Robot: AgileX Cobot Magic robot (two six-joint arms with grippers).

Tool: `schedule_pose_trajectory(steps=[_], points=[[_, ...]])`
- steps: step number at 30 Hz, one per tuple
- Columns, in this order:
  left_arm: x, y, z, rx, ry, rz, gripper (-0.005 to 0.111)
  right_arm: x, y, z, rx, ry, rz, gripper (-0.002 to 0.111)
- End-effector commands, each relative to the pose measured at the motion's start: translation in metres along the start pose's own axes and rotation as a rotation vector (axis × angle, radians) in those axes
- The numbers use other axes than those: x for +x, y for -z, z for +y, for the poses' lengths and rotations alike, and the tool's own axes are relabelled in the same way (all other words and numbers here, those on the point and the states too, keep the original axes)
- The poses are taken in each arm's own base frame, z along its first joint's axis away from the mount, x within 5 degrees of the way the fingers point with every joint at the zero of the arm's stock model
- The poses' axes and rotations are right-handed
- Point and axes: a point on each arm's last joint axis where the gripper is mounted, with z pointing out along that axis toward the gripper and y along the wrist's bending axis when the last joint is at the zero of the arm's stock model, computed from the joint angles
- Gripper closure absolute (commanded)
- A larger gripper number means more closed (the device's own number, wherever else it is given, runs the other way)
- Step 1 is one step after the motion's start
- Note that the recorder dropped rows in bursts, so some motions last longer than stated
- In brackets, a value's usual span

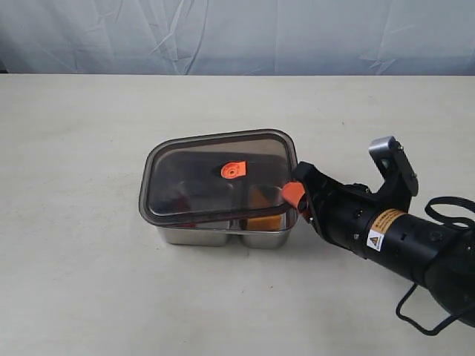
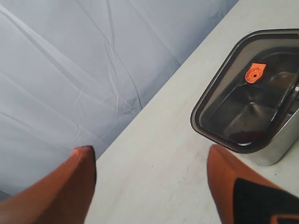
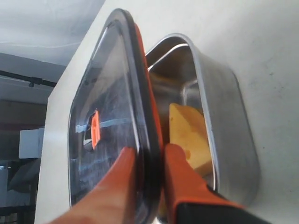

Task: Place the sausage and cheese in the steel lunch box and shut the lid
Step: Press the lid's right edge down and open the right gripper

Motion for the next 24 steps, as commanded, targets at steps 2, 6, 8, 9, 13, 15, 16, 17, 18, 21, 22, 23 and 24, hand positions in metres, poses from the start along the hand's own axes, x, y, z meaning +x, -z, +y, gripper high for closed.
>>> schedule_pose_trajectory(steps=[2, 6, 8, 9, 13, 15, 16, 17, 18, 21, 22, 23, 24], points=[[-0.0026, 0.0017, 0.0018, -0.023, 0.015, -0.026, 0.043, 0.0065, 0.0006, -0.0080, 0.088, 0.051, 0.067, 0.109], [-0.0026, 0.0017, 0.0018, -0.023, 0.015, -0.026, 0.043, 0.0073, 0.0028, -0.0104, 0.131, 0.052, 0.085, 0.109], [-0.0026, 0.0017, 0.0018, -0.023, 0.015, -0.026, 0.043, 0.0069, 0.0036, -0.0090, 0.125, 0.057, 0.085, 0.109], [-0.0026, 0.0017, 0.0018, -0.023, 0.015, -0.026, 0.043, 0.0065, 0.0042, -0.0079, 0.120, 0.059, 0.084, 0.109], [-0.0026, 0.0017, 0.0018, -0.023, 0.015, -0.026, 0.043, 0.0054, 0.0061, -0.0044, 0.102, 0.066, 0.081, 0.109], [-0.0026, 0.0017, 0.0018, -0.023, 0.015, -0.026, 0.043, 0.0062, 0.0067, -0.0043, 0.105, 0.078, 0.093, 0.109], [-0.0026, 0.0017, 0.0018, -0.023, 0.015, -0.026, 0.043, 0.0071, 0.0069, -0.0049, 0.111, 0.076, 0.102, 0.109], [-0.0026, 0.0017, 0.0018, -0.023, 0.015, -0.026, 0.043, 0.0076, 0.0070, -0.0056, 0.119, 0.065, 0.108, 0.109], [-0.0026, 0.0017, 0.0018, -0.023, 0.015, -0.026, 0.043, 0.0086, 0.0073, -0.0072, 0.138, 0.057, 0.119, 0.109], [-0.0026, 0.0017, 0.0018, -0.023, 0.015, -0.026, 0.043, 0.0099, 0.0077, -0.0111, 0.189, 0.060, 0.140, 0.109], [-0.0026, 0.0017, 0.0018, -0.023, 0.015, -0.026, 0.043, 0.0103, 0.0080, -0.0121, 0.201, 0.060, 0.144, 0.109], [-0.0026, 0.0017, 0.0018, -0.023, 0.015, -0.026, 0.043, 0.0103, 0.0080, -0.0123, 0.203, 0.060, 0.145, 0.109], [-0.0026, 0.0017, 0.0018, -0.023, 0.015, -0.026, 0.043, 0.0103, 0.0080, -0.0123, 0.203, 0.060, 0.145, 0.109]])
